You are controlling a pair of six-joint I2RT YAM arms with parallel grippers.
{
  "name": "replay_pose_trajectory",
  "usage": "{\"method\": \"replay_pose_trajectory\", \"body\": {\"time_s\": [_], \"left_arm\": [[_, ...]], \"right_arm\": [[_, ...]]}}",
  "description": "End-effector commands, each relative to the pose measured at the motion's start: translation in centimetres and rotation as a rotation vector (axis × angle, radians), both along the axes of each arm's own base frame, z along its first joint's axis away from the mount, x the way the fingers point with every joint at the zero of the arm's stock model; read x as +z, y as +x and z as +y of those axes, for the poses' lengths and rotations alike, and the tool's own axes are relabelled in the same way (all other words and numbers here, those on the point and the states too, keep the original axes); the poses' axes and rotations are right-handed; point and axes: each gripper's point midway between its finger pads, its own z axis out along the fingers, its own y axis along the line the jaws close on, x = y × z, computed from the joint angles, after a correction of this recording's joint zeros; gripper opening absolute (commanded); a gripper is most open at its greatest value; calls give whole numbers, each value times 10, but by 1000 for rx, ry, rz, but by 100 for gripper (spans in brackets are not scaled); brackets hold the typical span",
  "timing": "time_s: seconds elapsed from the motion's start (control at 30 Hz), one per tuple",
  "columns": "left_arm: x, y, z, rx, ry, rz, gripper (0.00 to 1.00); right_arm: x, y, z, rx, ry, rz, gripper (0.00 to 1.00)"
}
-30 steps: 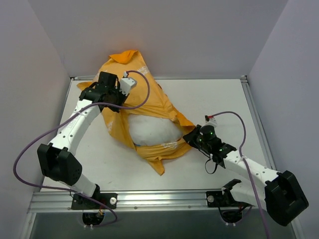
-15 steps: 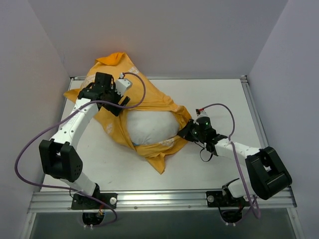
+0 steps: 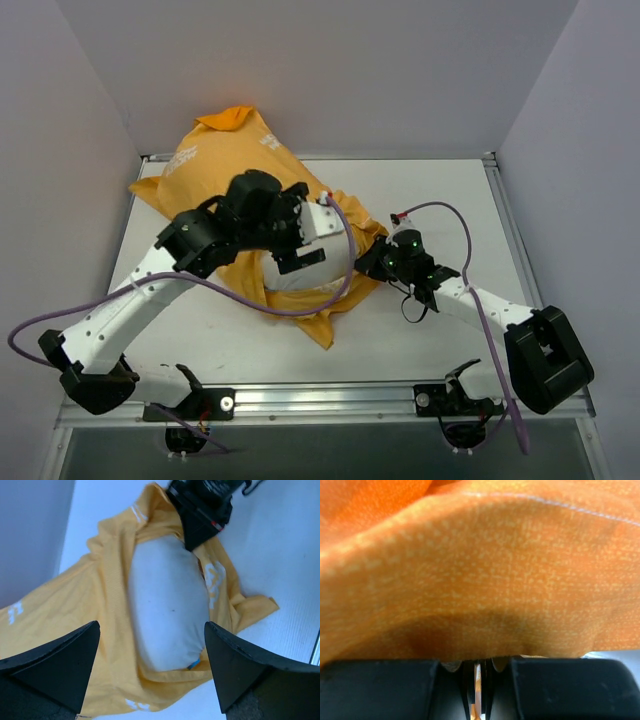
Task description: Remove the pillowcase from the pillow
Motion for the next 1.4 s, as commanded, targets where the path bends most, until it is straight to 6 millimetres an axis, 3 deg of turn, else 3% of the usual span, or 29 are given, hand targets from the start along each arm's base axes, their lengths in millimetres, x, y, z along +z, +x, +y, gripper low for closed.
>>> {"method": "replay_pose_trajectory", "body": {"time_s": [0.0, 0.07, 0.1, 0.13, 0.2, 0.27, 0.37, 0.53, 0.6, 0.63, 0.7, 0.73, 0.77, 0.8, 0.83, 0.87, 0.9, 0.93, 1.0, 1.03, 1.1, 1.27, 1.33, 1.37], "left_arm": [[-100, 2, -10, 26, 297, 62, 94], [-124, -2, -21, 27, 370, 34, 94], [-125, -1, -34, 16, 346, 11, 99], [-127, -2, -42, 11, 340, 2, 91], [-132, 24, -49, 88, 343, -65, 84], [-138, 57, -43, 190, 366, -141, 90], [-157, 82, -34, 272, 424, -176, 98], [-205, 102, -8, 325, 541, -191, 100], [-223, 106, -1, 323, 573, -164, 83], [-231, 105, 2, 318, 583, -139, 74], [-245, 98, 10, 299, 595, -65, 36], [-245, 95, 14, 305, 597, -44, 4], [-248, 87, 22, 297, 616, -9, 2], [-248, 83, 28, 289, 614, 10, 2], [-235, 76, 29, 266, 576, 9, 2], [-244, 63, 41, 240, 601, 30, 2], [-243, 56, 46, 203, 610, 22, 2], [-229, 50, 50, 185, 573, 4, 2], [-232, 31, 67, 140, 597, 49, 2], [-218, 28, 76, 141, 563, 53, 2], [-214, 6, 79, 45, 514, 127, 2], [-180, -3, 94, 40, 415, 200, 2], [-162, -14, 87, -60, 351, 222, 2], [-163, -21, 93, -77, 372, 242, 2]], "right_arm": [[16, 4, 1, -9, 41, -17, 0], [15, 3, -2, -16, 49, -14, 0], [13, 2, -3, -22, 57, -7, 0], [13, 3, -4, -26, 63, -8, 0], [13, 3, -5, -34, 84, 1, 0], [9, 2, -7, -36, 80, 9, 0], [5, -1, -9, -35, 70, 21, 0], [8, -2, -15, -50, 76, 7, 0], [10, -2, -19, -62, 71, 6, 0], [10, 2, -25, -80, 66, 3, 0], [10, 6, -38, -122, 41, 7, 0], [9, 12, -53, -173, 21, 11, 0], [2, 10, -65, -198, -28, 37, 0], [10, 18, -75, -233, -51, 20, 0], [10, 25, -91, -290, -98, 8, 0], [9, 28, -107, -331, -132, 22, 0], [16, 36, -115, -345, -158, 2, 0], [18, 40, -122, -365, -170, -3, 0], [18, 48, -137, -393, -196, 2, 0], [20, 53, -140, -398, -196, -8, 0], [16, 59, -138, -378, -184, -2, 0], [14, 68, -126, -323, -156, 0, 0], [19, 70, -123, -312, -133, -12, 0], [25, 73, -123, -309, -134, -25, 0]]}}
